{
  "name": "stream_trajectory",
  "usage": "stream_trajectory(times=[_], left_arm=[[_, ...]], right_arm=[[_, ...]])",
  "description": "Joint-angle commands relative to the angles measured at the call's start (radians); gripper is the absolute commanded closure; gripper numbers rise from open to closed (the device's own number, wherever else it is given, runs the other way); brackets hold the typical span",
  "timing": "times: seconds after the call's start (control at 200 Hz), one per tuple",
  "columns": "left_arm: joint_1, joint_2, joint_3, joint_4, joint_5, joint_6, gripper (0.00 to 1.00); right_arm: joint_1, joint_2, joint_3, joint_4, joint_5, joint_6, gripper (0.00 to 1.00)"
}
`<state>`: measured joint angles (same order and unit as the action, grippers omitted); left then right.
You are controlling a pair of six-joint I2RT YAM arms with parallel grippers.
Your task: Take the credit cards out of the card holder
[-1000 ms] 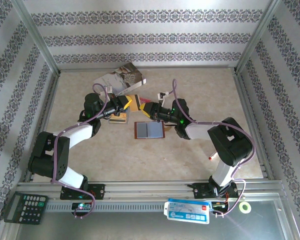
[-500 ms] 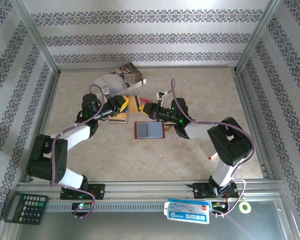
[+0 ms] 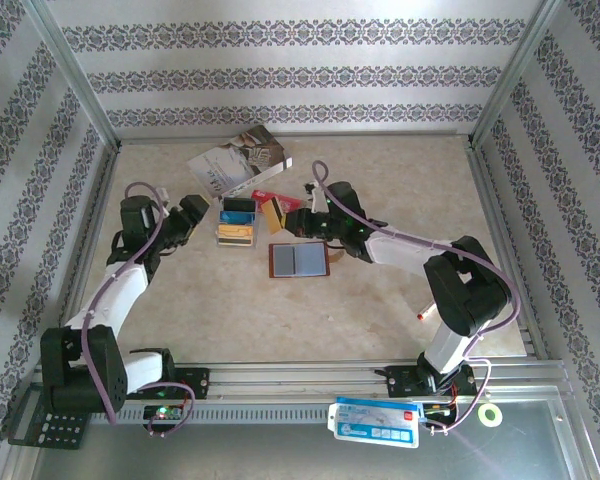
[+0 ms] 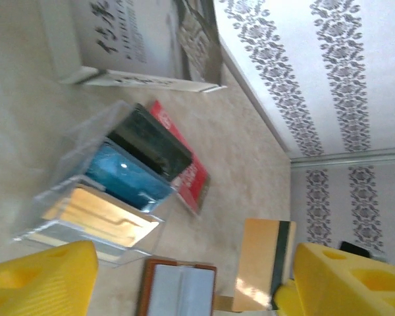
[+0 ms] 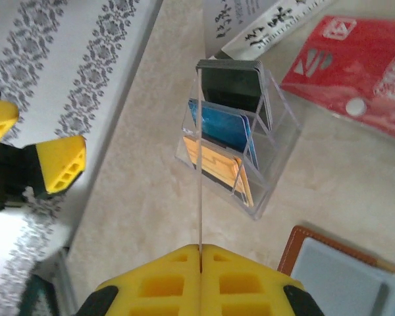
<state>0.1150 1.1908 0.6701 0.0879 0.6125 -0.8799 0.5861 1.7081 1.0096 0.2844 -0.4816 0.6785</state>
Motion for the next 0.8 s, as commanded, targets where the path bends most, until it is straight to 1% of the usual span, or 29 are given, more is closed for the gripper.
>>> stream_trajectory(times=[0.0, 0.09, 0.175, 0.29, 0.405, 0.565, 0.794], left_arm=[[0.054, -0.023, 0.028, -0.119, 0.036, 0.095, 0.18], [0.083, -0.024, 0.045, -0.167, 0.061, 0.130, 0.14], [0.105, -0.036, 0.045, -0.188, 0.074, 0.150, 0.11], [0.125, -0.068, 0.027, -0.183, 0.073, 0.160, 0.05], [0.143, -0.096, 0.013, -0.178, 0.069, 0.166, 0.01], [0.162, -0.112, 0.005, -0.169, 0.076, 0.168, 0.00], [0.172, -0.110, 0.001, -0.157, 0.089, 0.165, 0.00]], right_arm=[[0.026, 0.021, 0.104, -0.172, 0.059, -0.231, 1.00], [0.043, 0.054, 0.181, -0.224, 0.051, -0.321, 1.00], [0.065, 0.081, 0.239, -0.253, 0.015, -0.433, 1.00], [0.099, 0.114, 0.315, -0.316, 0.042, -0.578, 1.00], [0.126, 0.165, 0.415, -0.412, 0.101, -0.705, 1.00], [0.154, 0.242, 0.538, -0.509, 0.157, -0.845, 1.00], [0.160, 0.319, 0.626, -0.553, 0.172, -0.943, 1.00]])
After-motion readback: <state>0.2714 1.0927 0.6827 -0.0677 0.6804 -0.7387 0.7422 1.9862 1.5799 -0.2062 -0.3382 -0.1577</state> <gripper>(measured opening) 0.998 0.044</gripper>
